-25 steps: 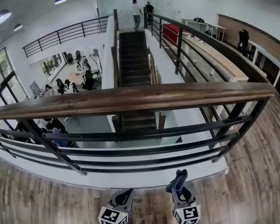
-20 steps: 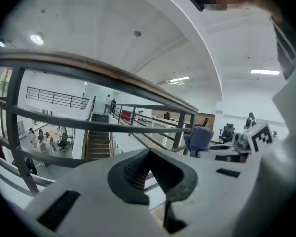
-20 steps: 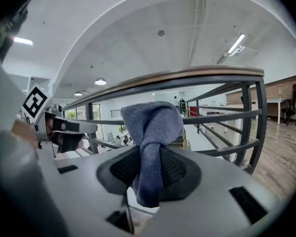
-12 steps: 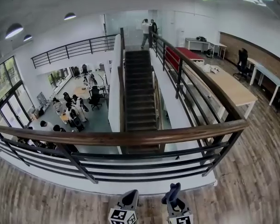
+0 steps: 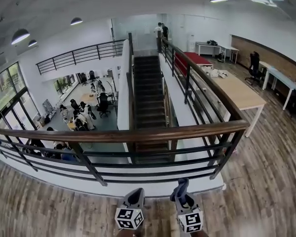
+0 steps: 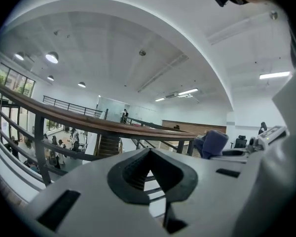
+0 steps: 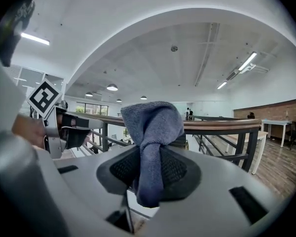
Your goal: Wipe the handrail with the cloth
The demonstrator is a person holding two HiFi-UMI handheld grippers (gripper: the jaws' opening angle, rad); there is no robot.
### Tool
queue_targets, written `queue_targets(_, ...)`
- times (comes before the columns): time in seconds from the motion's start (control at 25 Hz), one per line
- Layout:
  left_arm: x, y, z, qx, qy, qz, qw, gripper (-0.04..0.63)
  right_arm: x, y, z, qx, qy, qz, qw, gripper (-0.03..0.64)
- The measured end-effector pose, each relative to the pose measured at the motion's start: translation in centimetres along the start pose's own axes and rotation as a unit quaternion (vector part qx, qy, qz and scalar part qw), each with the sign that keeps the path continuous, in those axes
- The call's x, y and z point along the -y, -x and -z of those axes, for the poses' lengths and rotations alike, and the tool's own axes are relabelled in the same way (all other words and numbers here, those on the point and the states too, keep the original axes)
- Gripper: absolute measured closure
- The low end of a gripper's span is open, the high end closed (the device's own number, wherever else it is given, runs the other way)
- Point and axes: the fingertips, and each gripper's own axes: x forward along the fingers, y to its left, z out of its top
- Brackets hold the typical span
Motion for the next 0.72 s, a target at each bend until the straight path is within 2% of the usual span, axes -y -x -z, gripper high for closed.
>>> queue_targets(0.28,-0.1,4.3,-1.7,0.019,-0.017,-0.033,0.9991,0.592,-3.6,1.4,-1.6,0.023,0.009,-0.035,0.999,0.512)
queue_targets(0.44,-0.7,5.0,-4.2,0.040,-0.040,-0.051,0.9971,0.592,-4.2,0.4,-4.3,0.045,0.020,-0.043,0.998,0.512)
queue_targets(0.6,-1.2,6.2,-4.9,0.042,-0.058,-0.077,0.9945,0.592,-5.2,-0.2,-5.4,0.045,0.016,-0.055,0.997,0.512)
queue_targets(0.72,-2.4,6.8,-4.8,0.041,-0.057,-0.086,0.9938,0.592,-6.5,-0.8,-6.0,0.045,0.013,-0.059,0.997,0.512)
